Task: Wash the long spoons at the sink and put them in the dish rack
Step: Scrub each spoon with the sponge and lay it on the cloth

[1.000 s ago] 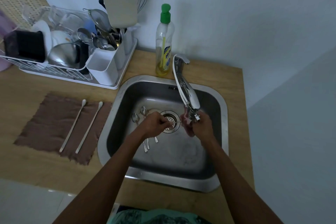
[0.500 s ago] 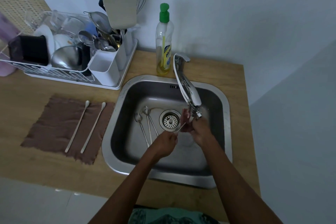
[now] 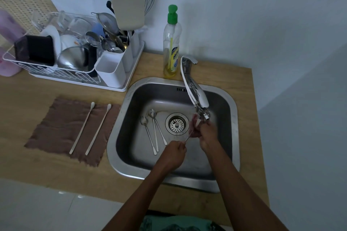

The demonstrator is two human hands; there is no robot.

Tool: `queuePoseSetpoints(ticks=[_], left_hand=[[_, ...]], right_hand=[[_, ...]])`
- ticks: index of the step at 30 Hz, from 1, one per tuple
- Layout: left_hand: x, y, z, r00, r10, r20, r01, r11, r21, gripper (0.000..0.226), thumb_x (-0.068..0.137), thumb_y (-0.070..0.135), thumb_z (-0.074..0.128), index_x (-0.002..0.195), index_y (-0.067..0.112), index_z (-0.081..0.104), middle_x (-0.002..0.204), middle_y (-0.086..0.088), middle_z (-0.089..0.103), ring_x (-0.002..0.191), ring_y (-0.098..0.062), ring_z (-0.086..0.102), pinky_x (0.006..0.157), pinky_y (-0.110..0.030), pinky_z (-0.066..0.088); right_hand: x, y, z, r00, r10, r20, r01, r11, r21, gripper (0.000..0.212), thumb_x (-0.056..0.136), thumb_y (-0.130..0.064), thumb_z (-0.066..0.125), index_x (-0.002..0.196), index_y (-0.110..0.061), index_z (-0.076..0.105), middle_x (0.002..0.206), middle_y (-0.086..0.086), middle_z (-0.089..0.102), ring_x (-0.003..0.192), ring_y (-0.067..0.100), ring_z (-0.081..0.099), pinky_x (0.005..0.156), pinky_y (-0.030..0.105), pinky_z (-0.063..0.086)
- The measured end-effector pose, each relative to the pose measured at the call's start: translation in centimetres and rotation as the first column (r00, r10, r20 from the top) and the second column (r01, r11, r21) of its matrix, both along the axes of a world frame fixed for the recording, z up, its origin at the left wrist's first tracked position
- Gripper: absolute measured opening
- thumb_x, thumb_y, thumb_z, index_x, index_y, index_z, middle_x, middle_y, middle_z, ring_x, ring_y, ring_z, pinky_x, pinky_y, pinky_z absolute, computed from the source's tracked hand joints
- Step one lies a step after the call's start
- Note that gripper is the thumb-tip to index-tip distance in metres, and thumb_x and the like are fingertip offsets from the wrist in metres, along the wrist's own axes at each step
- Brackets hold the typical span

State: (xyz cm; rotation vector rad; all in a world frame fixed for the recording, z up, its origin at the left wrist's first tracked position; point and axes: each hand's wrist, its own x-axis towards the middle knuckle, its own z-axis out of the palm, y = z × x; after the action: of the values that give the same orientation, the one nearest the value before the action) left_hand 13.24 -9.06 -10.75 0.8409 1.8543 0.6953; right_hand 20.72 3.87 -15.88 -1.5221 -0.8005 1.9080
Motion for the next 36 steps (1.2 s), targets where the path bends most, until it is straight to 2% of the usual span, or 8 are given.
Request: queuePoseSetpoints(ticks=[3,14,17,20,23,26,29,36], left_hand=[[-0.1,-0.2,0.0,1.000,0.016,0.026,-0.016,1.000,-0.015,0.037,0.103,0.018,0.033,0.068,0.013,0.044,0.055,0.002,0.037,0.047,-0.008,0.032,0.048,-0.025,0.026],[-0.8,-0.6,0.6,0.993,0.059,0.107,-0.057,0.998,-0.018,0.039,0.104,0.023,0.033,0.068,0.015,0.045,0.054,0.003,0.036,0.041,-0.006,0.029,0.043,-0.021,0.023],[-0.8,-0.8,0.8,0.992,0.049,0.114,-0.047,0.999,-0.019,0.036,0.104,0.022,0.033,0.071,0.014,0.045,0.055,0.001,0.036,0.039,-0.006,0.029,0.042,-0.020,0.023],[-1.1,-1.0,0.8,0.993,0.052,0.105,-0.050,0.999,-0.018,0.040,0.105,0.027,0.032,0.069,0.016,0.044,0.056,0.001,0.037,0.044,-0.010,0.031,0.046,-0.022,0.025],[-1.2,-1.0,0.6,0.999,0.023,0.038,-0.022,1.000,-0.010,0.038,0.104,0.024,0.035,0.070,0.013,0.048,0.056,0.001,0.039,0.047,-0.010,0.032,0.051,-0.026,0.026],[-1.5,-1.2,0.3,1.000,0.010,0.027,-0.011,1.000,0.007,0.037,0.103,0.022,0.035,0.070,0.013,0.048,0.058,0.000,0.040,0.048,-0.009,0.033,0.053,-0.029,0.028],[-1.7,-1.3,0.5,1.000,-0.010,0.025,0.009,1.000,0.024,0.038,0.104,0.024,0.034,0.072,0.011,0.049,0.058,0.000,0.039,0.050,-0.010,0.033,0.054,-0.029,0.027],[-1.9,-1.6,-0.1,0.998,-0.020,0.058,0.017,0.999,0.047,0.043,0.105,0.031,0.032,0.069,0.015,0.048,0.056,0.001,0.040,0.048,-0.010,0.035,0.057,-0.029,0.030]], right_hand=[[-0.1,-1.0,0.5,0.995,0.096,-0.002,-0.096,0.995,-0.027,0.018,0.098,-0.003,0.054,0.102,-0.007,0.071,0.073,0.008,0.075,0.059,0.018,0.068,0.058,0.032,0.056],[-0.5,-0.5,0.6,0.999,-0.030,0.030,0.029,0.999,0.039,0.018,0.096,-0.002,0.057,0.092,-0.010,0.072,0.078,0.014,0.073,0.054,0.020,0.065,0.050,0.032,0.054],[-0.5,-1.4,0.6,0.998,-0.036,0.054,0.033,0.998,0.051,0.015,0.096,-0.003,0.059,0.097,-0.008,0.072,0.087,0.018,0.075,0.060,0.022,0.069,0.057,0.037,0.058],[-0.5,-1.8,0.6,0.999,0.010,0.053,-0.011,1.000,0.027,0.015,0.093,-0.010,0.067,0.104,-0.003,0.073,0.089,0.018,0.077,0.066,0.024,0.073,0.056,0.035,0.057],[-0.7,-1.5,0.5,0.996,-0.065,0.063,0.065,0.998,0.004,0.018,0.089,-0.009,0.072,0.105,-0.003,0.073,0.094,0.019,0.076,0.067,0.024,0.073,0.057,0.036,0.058],[-0.9,-2.2,0.8,0.996,-0.031,0.088,0.033,0.999,-0.025,0.024,0.082,-0.005,0.077,0.105,-0.004,0.072,0.095,0.015,0.077,0.077,0.024,0.075,0.069,0.040,0.063],[-1.0,-1.9,1.0,0.988,-0.108,0.110,0.109,0.994,-0.005,0.022,0.081,-0.003,0.076,0.102,-0.006,0.073,0.096,0.012,0.076,0.078,0.022,0.073,0.065,0.033,0.059],[-0.8,-2.6,1.9,0.980,-0.176,0.089,0.173,0.984,0.039,0.012,0.084,0.000,0.072,0.093,-0.009,0.072,0.089,0.012,0.075,0.073,0.020,0.072,0.061,0.034,0.058]])
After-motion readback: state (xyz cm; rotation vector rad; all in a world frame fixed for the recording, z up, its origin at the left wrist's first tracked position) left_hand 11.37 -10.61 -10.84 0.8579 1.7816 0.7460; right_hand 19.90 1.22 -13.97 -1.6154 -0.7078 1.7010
